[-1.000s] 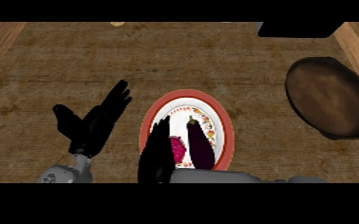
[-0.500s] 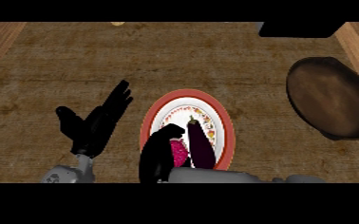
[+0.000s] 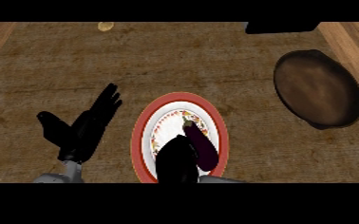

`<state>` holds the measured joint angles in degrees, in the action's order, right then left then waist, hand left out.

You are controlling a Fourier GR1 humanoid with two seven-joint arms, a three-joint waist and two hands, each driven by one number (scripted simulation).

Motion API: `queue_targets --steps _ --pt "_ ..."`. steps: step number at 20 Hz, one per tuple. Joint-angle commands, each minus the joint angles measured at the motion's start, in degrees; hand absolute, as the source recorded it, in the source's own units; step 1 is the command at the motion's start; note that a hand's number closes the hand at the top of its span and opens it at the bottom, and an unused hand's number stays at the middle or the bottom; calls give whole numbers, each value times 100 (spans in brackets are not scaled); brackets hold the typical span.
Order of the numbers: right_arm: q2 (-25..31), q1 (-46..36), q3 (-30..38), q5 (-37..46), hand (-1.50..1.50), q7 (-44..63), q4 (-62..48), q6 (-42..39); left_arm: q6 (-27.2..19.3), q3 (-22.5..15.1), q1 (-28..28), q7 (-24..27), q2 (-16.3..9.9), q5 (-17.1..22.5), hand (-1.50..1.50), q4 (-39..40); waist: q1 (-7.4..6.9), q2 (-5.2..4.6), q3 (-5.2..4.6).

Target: Pick the cupcake from the plate and place it in the pan

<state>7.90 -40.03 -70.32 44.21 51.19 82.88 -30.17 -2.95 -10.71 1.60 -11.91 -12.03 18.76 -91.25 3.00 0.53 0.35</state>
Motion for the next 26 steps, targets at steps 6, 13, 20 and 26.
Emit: queue_targets --steps 6,13,20,26 --pt "2276 1887 779 337 150 -268 2623 2361 -175 98 -337 200 64 -75 0 -8 298 65 -3" --pt "3606 2751 1741 832 150 -418 4708 3993 -129 143 -269 102 21 -23 0 -61 237 42 -2" --pt "3891 4106 2600 -70 150 -868 5701 5662 44 82 -140 174 16 -36 0 -32 -3 -40 2" --pt "4436 4782 3307 -1273 150 -2062 4826 6767 141 36 161 160 70 -80 0 199 -205 -99 0"
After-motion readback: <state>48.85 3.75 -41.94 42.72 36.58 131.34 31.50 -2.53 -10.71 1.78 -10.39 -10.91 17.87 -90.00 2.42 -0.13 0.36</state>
